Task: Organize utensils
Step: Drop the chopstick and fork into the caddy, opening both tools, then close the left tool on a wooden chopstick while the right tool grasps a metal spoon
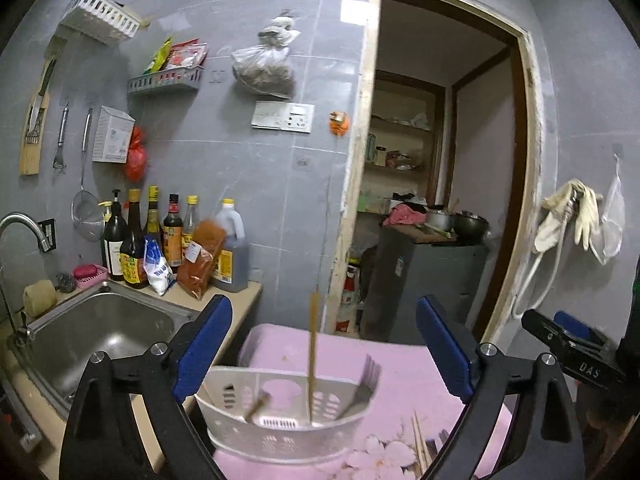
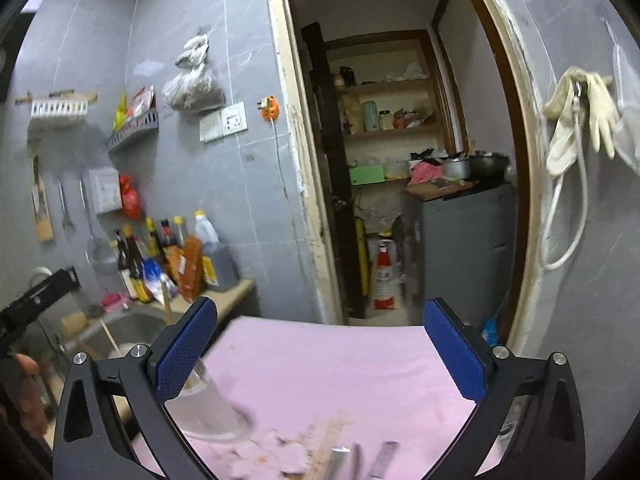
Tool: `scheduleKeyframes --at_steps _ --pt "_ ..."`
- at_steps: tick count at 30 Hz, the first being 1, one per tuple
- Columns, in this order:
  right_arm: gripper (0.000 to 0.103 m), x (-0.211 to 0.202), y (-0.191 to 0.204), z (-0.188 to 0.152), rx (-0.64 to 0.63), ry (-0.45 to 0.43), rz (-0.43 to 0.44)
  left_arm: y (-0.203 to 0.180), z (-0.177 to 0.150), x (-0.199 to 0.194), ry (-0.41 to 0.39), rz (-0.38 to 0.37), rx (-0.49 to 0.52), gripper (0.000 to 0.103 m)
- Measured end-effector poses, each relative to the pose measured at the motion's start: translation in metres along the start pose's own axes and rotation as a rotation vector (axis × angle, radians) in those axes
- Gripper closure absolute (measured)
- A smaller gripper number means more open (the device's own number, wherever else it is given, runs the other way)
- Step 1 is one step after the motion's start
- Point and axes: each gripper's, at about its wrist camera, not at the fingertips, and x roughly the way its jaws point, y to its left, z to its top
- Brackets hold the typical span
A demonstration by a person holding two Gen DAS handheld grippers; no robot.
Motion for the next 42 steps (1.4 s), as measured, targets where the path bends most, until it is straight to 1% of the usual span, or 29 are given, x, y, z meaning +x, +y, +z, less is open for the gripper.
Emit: scheduleKeyframes --at_steps 2,5,8,11,14,16,17,18,19,21,22,23,24,25,27,28,29,30,32,34,35,36,37,42 --pt "0.000 -0.005 -0.005 -0.007 -0.023 0.018 -0.012 -0.006 -0.011 0.000 0.027 0.008 0.002 0.013" --pt "0.000 -0.008 -0.013 -0.021 -0.028 0.065 -0.015 -0.012 -0.033 0.002 0.106 0.039 -0.025 0.013" --pt "0.000 -0.006 -0.021 -0.041 -0.020 0.137 -0.026 -0.012 -0.063 0.008 0.220 0.084 -0.068 0.013" --pt "0.000 0.000 -0.028 -0.064 -0.006 0.216 -0.035 -0.012 -0.088 0.018 0.320 0.121 -0.083 0.013" --pt "0.001 0.009 -0.034 -0.086 0.011 0.302 -0.046 -0.011 -0.117 0.030 0.430 0.184 -0.085 0.013" --pt "0.010 0.016 -0.037 -0.100 0.024 0.366 -0.045 -0.009 -0.131 0.039 0.501 0.208 -0.090 0.013" --pt "0.019 0.021 -0.038 -0.107 0.032 0.398 -0.039 -0.007 -0.139 0.043 0.541 0.217 -0.097 0.014" --pt "0.027 0.026 -0.040 -0.114 0.041 0.433 -0.031 -0.005 -0.146 0.047 0.576 0.217 -0.110 0.016" --pt "0.029 0.029 -0.042 -0.119 0.050 0.456 -0.020 -0.003 -0.153 0.051 0.606 0.216 -0.127 0.017" --pt "0.042 0.035 -0.047 -0.125 0.066 0.482 0.006 0.000 -0.165 0.054 0.655 0.209 -0.155 0.027" --pt "0.046 0.039 -0.049 -0.128 0.069 0.498 0.017 0.002 -0.172 0.057 0.686 0.200 -0.172 0.029" --pt "0.051 0.043 -0.050 -0.130 0.069 0.510 0.027 0.004 -0.175 0.059 0.705 0.197 -0.180 0.035" --pt "0.054 0.048 -0.052 -0.132 0.070 0.527 0.040 0.005 -0.180 0.063 0.730 0.195 -0.191 0.040" --pt "0.056 0.053 -0.054 -0.135 0.070 0.543 0.052 0.006 -0.183 0.066 0.747 0.196 -0.198 0.043" --pt "0.062 0.061 -0.056 -0.139 0.063 0.567 0.075 0.007 -0.190 0.072 0.787 0.197 -0.219 0.051" --pt "0.064 0.065 -0.056 -0.140 0.055 0.580 0.085 0.008 -0.194 0.073 0.802 0.196 -0.230 0.054" --pt "0.067 0.067 -0.056 -0.141 0.048 0.588 0.091 0.009 -0.196 0.076 0.821 0.197 -0.243 0.060" --pt "0.070 0.071 -0.056 -0.142 0.040 0.598 0.100 0.009 -0.200 0.077 0.839 0.202 -0.255 0.063" --pt "0.074 0.078 -0.054 -0.144 0.024 0.616 0.120 0.007 -0.201 0.076 0.830 0.213 -0.249 0.065" --pt "0.076 0.083 -0.051 -0.146 -0.001 0.628 0.136 0.006 -0.201 0.076 0.835 0.205 -0.244 0.072" --pt "0.078 0.086 -0.050 -0.146 -0.008 0.631 0.140 0.004 -0.201 0.076 0.837 0.201 -0.240 0.079" --pt "0.079 0.089 -0.049 -0.147 -0.017 0.637 0.144 0.001 -0.201 0.077 0.841 0.193 -0.236 0.084" --pt "0.079 0.092 -0.048 -0.148 -0.024 0.643 0.150 -0.002 -0.200 0.078 0.844 0.185 -0.232 0.087" --pt "0.085 0.106 -0.044 -0.152 -0.038 0.686 0.161 -0.019 -0.198 0.084 0.854 0.110 -0.208 0.097"
